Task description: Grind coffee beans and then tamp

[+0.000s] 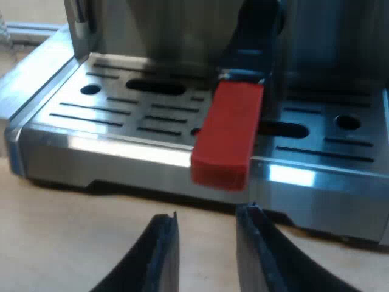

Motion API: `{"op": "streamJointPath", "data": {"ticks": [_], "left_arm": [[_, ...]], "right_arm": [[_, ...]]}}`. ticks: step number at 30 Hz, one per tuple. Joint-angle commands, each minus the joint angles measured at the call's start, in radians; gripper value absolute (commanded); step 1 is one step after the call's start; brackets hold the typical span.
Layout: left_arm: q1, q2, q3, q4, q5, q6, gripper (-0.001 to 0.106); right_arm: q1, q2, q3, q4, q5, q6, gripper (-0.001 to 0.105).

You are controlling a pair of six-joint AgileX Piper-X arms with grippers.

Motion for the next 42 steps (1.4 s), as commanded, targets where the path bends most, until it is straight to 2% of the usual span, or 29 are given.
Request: {"op": "streamJointPath", "data": {"ticks": [1,9,21,27,40,42], "left_arm": [[-0.006,-0.001,-0.003,-0.011,0.007,0.004,0.08],[-0.006,-0.001,-0.003,-0.011,0.007,0.004,0.08],[-0.006,-0.001,-0.003,-0.011,0.007,0.004,0.08],[-0.006,-0.001,-0.003,-0.011,0.007,0.004,0.08],[-0.006,-0.001,-0.003,-0.011,0.007,0.004,0.08],[-0.006,-0.001,-0.003,-0.011,0.007,0.004,0.08]], "right_arm": [[-0.009,-0.003,0.0,-0.007,0.034,-0.004,0.027],[-0.057,-0.003,0.0,-0.022,-0.014,-0.004,0.027],[-0.113,-0.003,0.0,-0.064,-0.002,-0.004,0.027],[-0.116,-0.003,0.0,-0.084,0.058,-0.004,0.027],[-0.116,-0.003,0.0,-0.094,0.062,-0.004,0.027],[-0.111,-0.003,0.0,-0.087,0.034,-0.004,0.027]]}}
